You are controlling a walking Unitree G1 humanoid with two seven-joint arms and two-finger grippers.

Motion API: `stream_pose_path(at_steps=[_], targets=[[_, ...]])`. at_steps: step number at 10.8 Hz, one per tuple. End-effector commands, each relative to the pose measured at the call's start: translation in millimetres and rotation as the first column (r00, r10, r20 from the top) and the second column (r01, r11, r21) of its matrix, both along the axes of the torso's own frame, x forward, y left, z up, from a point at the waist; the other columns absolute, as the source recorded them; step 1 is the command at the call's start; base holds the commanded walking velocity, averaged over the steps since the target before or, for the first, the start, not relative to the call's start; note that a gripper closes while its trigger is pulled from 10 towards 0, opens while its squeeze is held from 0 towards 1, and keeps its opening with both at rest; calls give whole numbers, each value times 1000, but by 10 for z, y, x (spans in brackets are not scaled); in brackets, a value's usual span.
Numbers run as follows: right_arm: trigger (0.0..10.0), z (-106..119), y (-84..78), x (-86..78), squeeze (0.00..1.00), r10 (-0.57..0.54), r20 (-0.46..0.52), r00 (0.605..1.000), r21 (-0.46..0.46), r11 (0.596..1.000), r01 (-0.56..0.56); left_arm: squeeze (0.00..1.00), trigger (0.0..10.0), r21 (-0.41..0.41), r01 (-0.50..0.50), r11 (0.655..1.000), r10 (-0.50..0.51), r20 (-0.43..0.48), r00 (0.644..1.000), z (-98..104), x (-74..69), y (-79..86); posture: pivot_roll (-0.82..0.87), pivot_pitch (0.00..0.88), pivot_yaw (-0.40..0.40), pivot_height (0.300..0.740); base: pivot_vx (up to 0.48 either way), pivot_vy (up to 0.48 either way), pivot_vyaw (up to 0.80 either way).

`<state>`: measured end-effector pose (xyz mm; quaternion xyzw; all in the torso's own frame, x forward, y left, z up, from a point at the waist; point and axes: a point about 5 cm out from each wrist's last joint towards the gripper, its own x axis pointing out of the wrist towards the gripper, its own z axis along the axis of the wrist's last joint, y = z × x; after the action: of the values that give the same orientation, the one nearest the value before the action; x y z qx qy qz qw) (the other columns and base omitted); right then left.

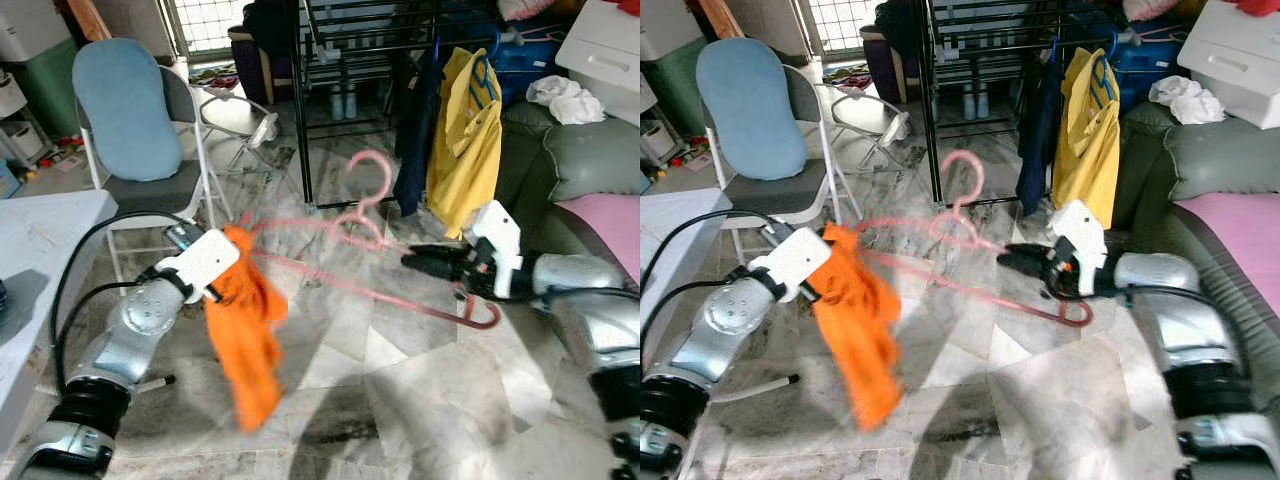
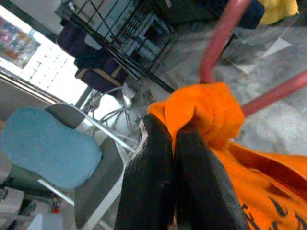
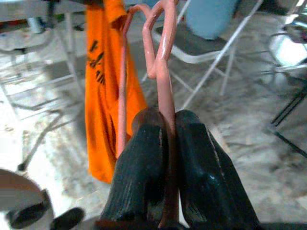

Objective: Hang hanger

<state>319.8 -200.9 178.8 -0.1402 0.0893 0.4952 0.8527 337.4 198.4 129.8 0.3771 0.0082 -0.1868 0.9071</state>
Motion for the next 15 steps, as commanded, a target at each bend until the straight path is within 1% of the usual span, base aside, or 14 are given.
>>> stream_pose_path(at_steps=[1, 2, 3, 5, 6, 7, 8, 9, 11, 12, 14, 15], targets=[[10000, 46, 58, -41, 0, 67, -2, 998, -1, 998, -67, 0, 10000, 8, 4, 1000, -4, 23, 1000, 95, 37, 42, -29, 49, 71, 740, 0, 0, 0], [10000, 43, 39, -52, 0, 72, -13, 997, -5, 997, -72, 0, 10000, 10, 5, 1000, -5, 22, 1000, 101, 43, 51, -31, 48, 72, 740, 0, 0, 0], [10000, 6, -17, -89, 0, 84, -39, 996, -40, 996, -86, 0, 10000, 17, -3, 1000, 2, 23, 1000, 110, 51, 82, -32, 46, 73, 740, 0, 0, 0], [10000, -28, -44, -134, 0, 97, -68, 993, -64, 993, -101, 0, 10000, 37, -68, 997, 67, 33, 997, 137, 77, 200, -31, 44, 75, 740, 0, 0, 0], [10000, -59, -29, -151, 0, 107, -79, 991, -69, 991, -113, 0, 10000, 47, -100, 994, 99, 21, 995, 130, 83, 265, -29, 42, 75, 740, 0, 0, 0], [10000, -110, 20, -164, 0, 122, -85, 989, -77, 989, -128, 0, 10000, 39, -97, 994, 97, 13, 995, 121, 76, 273, -27, 40, 72, 740, 0, 0, 0], [10000, -148, 54, -153, 0, 120, -78, 990, -85, 988, -126, 0, 10000, 32, -92, 995, 91, 11, 996, 118, 65, 265, -27, 40, 72, 740, 0, 0, 0], [10000, -194, 77, -109, 0, 91, -57, 994, -105, 990, -97, 0, 10000, 32, -77, 997, 77, 1, 997, 110, 48, 248, -24, 40, 69, 740, 0, 0, 0], [10000, -256, 42, -28, 0, 22, -19, 1000, -158, 987, -24, 0, 10000, 21, -28, 999, 28, -2, 1000, 161, -27, 197, -22, 44, 66, 740, 0, 0, 0], [10000, -288, 16, -10, 0, 7, -5, 1000, -192, 981, -8, 0, 10000, 14, -4, 1000, 4, 1, 1000, 195, -64, 175, -21, 45, 65, 740, 0, 0, 0], [10000, -305, -1, 26, 0, -11, 21, 1000, -208, 978, 15, 0, 10000, 2, 36, 999, -36, -13, 999, 226, -130, 156, -20, 46, 63, 740, 0, 0, 0], [10000, -314, -4, 57, 0, -23, 32, 999, -209, 978, 29, 0, 10000, -7, 62, 998, -62, -13, 998, 257, -163, 115, -20, 47, 61, 740, 0, 0, 0]])
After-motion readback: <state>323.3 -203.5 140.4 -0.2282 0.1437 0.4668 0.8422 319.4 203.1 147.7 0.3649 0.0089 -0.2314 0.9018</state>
